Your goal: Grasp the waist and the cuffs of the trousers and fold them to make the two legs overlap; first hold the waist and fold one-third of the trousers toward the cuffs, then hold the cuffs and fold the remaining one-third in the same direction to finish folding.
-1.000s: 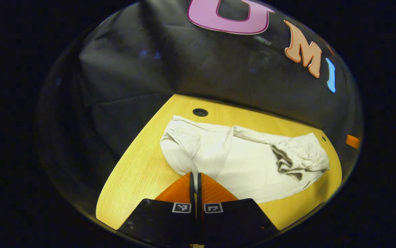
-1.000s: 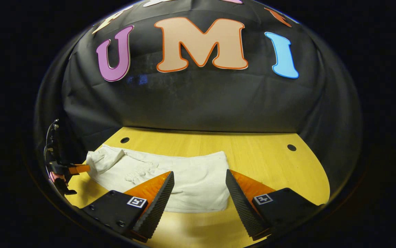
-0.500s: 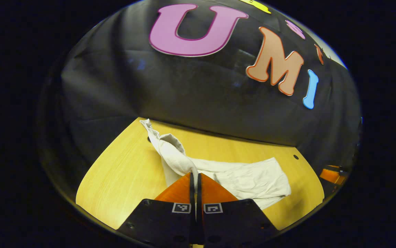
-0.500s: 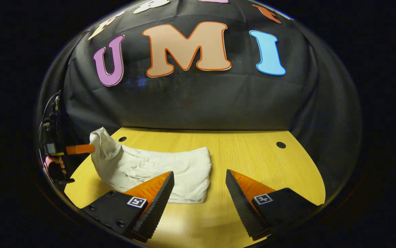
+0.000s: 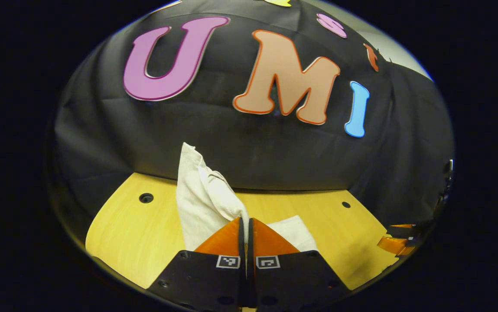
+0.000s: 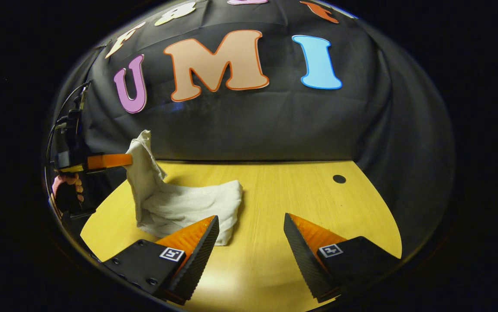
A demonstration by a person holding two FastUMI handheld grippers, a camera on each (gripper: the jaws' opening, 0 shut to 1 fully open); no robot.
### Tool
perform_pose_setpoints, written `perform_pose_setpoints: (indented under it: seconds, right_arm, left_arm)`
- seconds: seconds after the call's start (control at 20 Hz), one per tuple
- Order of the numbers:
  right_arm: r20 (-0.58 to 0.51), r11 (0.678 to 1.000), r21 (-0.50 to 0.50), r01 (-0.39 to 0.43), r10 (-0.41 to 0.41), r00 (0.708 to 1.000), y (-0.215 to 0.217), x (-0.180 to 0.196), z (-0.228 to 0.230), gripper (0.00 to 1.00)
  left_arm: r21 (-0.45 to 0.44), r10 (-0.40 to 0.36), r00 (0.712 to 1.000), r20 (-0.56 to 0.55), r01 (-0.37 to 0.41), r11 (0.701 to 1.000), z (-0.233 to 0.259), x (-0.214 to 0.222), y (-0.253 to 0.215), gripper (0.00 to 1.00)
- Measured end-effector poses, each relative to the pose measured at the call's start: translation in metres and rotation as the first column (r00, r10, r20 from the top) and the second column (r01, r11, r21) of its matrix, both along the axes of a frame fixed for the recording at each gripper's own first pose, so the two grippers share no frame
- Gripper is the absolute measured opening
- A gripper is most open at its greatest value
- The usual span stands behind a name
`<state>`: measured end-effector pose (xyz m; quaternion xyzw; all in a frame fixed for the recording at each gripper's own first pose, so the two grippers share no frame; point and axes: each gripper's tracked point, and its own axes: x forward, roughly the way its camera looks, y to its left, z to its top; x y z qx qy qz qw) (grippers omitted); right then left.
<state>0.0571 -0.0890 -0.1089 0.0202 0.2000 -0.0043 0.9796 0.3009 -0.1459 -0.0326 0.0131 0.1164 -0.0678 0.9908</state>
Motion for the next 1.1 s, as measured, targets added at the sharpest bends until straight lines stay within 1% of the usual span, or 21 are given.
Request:
perform_pose_setpoints:
  seconds: [0.25, 0.45, 0.55, 0.6, 0.65, 0.7, 0.75, 0.8, 0.9, 0.95, 1.05, 1.1]
  right_arm:
    - [-0.002, 0.999, 0.023, 0.039, -0.039, 0.999, -0.045, -0.013, -0.002, 0.96]
    - [-0.015, 0.999, 0.015, 0.047, -0.046, 0.999, -0.064, -0.021, -0.008, 0.96]
    - [-0.022, 0.999, 0.017, 0.043, -0.042, 0.999, -0.067, -0.027, -0.011, 0.96]
    - [-0.025, 0.999, 0.016, 0.041, -0.04, 0.999, -0.067, -0.028, -0.011, 0.92]
    - [-0.025, 0.999, 0.015, 0.038, -0.038, 0.999, -0.066, -0.029, -0.013, 0.96]
    - [-0.027, 0.999, 0.014, 0.034, -0.034, 0.999, -0.064, -0.031, -0.013, 0.96]
    - [-0.027, 0.999, 0.012, 0.03, -0.03, 0.999, -0.062, -0.032, -0.013, 0.96]
    - [-0.026, 1.0, 0.011, 0.025, -0.025, 0.999, -0.059, -0.033, -0.013, 0.96]
    - [-0.022, 1.0, 0.016, 0.011, -0.011, 1.0, -0.05, -0.035, -0.011, 0.96]
    - [-0.018, 1.0, 0.016, 0.003, -0.003, 1.0, -0.045, -0.036, -0.01, 0.96]
    - [-0.003, 1.0, 0.015, -0.018, 0.019, 1.0, -0.032, -0.037, -0.006, 0.96]
    - [0.01, 0.999, 0.019, -0.042, 0.042, 0.999, -0.022, -0.037, -0.003, 0.92]
  left_arm:
    - [0.053, -0.055, 0.997, -0.045, 0.057, 0.997, -0.028, 0.0, -0.066, 0.0]
    - [0.114, -0.106, 0.985, -0.137, 0.122, 0.986, -0.089, -0.009, -0.097, 0.0]
    - [0.128, -0.126, 0.975, -0.183, 0.151, 0.98, -0.117, -0.016, -0.113, 0.02]
    - [0.123, -0.14, 0.968, -0.208, 0.168, 0.978, -0.129, -0.021, -0.122, 0.07]
    - [0.113, -0.151, 0.962, -0.227, 0.18, 0.977, -0.138, -0.025, -0.128, 0.13]
    - [0.098, -0.162, 0.956, -0.246, 0.191, 0.977, -0.148, -0.029, -0.134, 0.16]
    - [0.083, -0.17, 0.952, -0.255, 0.197, 0.977, -0.153, -0.032, -0.139, 0.27]
    - [0.069, -0.174, 0.951, -0.255, 0.197, 0.978, -0.152, -0.036, -0.142, 0.35]
    - [0.061, -0.166, 0.956, -0.243, 0.185, 0.981, -0.149, -0.044, -0.138, 0.76]
    - [0.062, -0.157, 0.959, -0.235, 0.176, 0.983, -0.145, -0.05, -0.13, 0.93]
    - [0.066, -0.134, 0.968, -0.214, 0.152, 0.986, -0.133, -0.056, -0.117, 0.94]
    - [0.071, -0.122, 0.971, -0.205, 0.139, 0.988, -0.128, -0.06, -0.107, 0.94]
